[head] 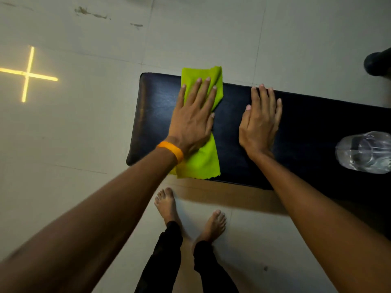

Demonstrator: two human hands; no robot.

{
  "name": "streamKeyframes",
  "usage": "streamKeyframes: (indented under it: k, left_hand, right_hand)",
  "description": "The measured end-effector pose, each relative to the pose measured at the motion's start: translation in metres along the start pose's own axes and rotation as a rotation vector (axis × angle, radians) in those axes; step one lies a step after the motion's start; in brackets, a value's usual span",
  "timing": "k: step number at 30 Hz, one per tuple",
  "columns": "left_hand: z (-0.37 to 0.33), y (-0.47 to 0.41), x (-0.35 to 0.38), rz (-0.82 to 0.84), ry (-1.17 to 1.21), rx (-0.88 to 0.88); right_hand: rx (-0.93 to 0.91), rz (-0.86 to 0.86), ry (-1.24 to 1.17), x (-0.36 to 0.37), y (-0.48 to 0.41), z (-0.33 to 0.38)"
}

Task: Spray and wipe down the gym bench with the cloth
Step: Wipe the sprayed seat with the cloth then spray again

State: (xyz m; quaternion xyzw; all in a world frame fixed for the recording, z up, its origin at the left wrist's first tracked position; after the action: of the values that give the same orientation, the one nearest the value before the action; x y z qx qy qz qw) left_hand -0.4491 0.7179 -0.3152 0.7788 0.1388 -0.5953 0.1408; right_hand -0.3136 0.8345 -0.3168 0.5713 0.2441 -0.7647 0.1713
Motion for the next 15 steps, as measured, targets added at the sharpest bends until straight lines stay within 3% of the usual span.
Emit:
streamKeyframes:
  k: [6, 11, 15]
  left_hand:
    - [-0.026, 0.048, 0.005, -0.048, 0.082, -0.221]
    - [0.001, -0.001, 0.0, -0.001, 0.039, -0.031]
    - [-0.019, -0.004, 0.004, -0.063, 0.091, -0.088]
  right_hand:
    - [-0.006, 0.014, -0.002, 0.0, 0.001, 0.0]
    - [-0.005, 0.03, 0.008, 0.001, 0.0, 0.0]
    - [0.0, 0.055, -0.015, 0.003, -0.001, 0.0]
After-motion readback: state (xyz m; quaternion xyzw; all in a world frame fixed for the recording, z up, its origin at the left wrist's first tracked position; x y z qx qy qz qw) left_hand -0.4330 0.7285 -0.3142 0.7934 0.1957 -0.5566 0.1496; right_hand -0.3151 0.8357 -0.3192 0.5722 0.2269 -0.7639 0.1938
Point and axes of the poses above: each hand's wrist, its own y-axis away from the middle knuckle, its own x-axis out of the palm, z = x × y, the point moved 6 cm from there along -y, towards the middle knuckle, and after that the axes turned 3 degrees about y, right-handed, at the moved point
